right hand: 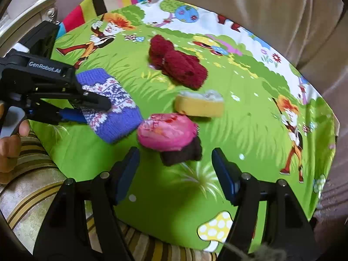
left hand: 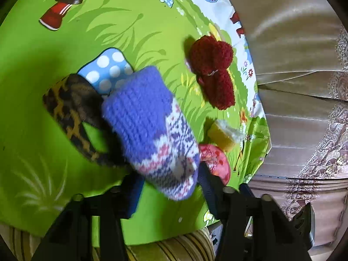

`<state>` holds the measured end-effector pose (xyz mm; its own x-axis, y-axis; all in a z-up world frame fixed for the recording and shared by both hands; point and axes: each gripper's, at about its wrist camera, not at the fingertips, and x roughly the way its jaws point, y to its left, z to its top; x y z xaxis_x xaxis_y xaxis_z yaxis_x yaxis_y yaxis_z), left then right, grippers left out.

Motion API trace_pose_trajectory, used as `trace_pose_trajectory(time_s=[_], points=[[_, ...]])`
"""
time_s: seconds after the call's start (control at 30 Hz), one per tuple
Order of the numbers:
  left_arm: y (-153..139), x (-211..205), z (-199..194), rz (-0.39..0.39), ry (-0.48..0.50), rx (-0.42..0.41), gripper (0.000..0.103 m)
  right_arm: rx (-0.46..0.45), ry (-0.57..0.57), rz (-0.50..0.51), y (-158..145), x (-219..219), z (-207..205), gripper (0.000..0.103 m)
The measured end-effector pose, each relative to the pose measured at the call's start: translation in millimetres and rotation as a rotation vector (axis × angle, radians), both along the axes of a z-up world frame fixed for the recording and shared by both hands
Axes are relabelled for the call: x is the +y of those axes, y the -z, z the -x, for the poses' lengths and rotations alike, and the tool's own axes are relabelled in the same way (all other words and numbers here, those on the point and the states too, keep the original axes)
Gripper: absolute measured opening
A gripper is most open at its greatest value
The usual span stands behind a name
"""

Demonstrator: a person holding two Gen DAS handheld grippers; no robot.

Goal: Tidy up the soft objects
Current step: 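Grasp the blue knit sock with the left tool while the right tool grasps the pink round hat, then lift the blue knit sock and pink hat off the bed with both tools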

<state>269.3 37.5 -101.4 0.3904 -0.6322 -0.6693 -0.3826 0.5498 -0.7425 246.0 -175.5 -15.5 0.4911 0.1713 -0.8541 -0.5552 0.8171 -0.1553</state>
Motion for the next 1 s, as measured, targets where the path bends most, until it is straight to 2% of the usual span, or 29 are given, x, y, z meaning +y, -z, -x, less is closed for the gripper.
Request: trace_pose_trajectory(time_s=[0.07, 0.1, 0.2, 0.33, 0.47, 0.53, 0.6, 0.7, 1.0], points=[[-2, 0, 1, 0.005, 0.005, -0.027, 0.020, 0.001, -0.013, 0.001, 5, 5, -3, 0.072], [-4, 1, 2, 0.012, 0.001, -0.039, 0.019, -0.002, -0.020, 0.004, 7, 8, -4, 0.072], [-18, 6, 8, 0.031, -0.013, -0.108, 0.017, -0.003, -0.048, 0.021, 15, 16, -6, 0.072], [-43, 12, 17, 0.008, -0.023, -0.222, 0.017, 0.006, -0.058, 0.047, 25, 24, -9, 0.072], [-58, 14, 27, -0.020, -0.013, -0.294, 0.017, 0.014, -0.031, 0.061, 29, 25, -16, 0.072], [-62, 16, 28, -0.028, -0.010, -0.316, 0.017, 0.035, -0.010, 0.040, 29, 23, -19, 0.076], [-63, 17, 31, -0.043, -0.011, -0.333, 0.017, 0.064, 0.032, -0.024, 26, 15, -22, 0.085], [-66, 17, 32, -0.068, -0.014, -0.357, 0.017, 0.091, 0.101, -0.099, 24, 4, -29, 0.091], [-66, 16, 38, -0.119, -0.013, -0.377, 0.017, 0.087, 0.085, -0.033, 36, 23, -41, 0.091]])
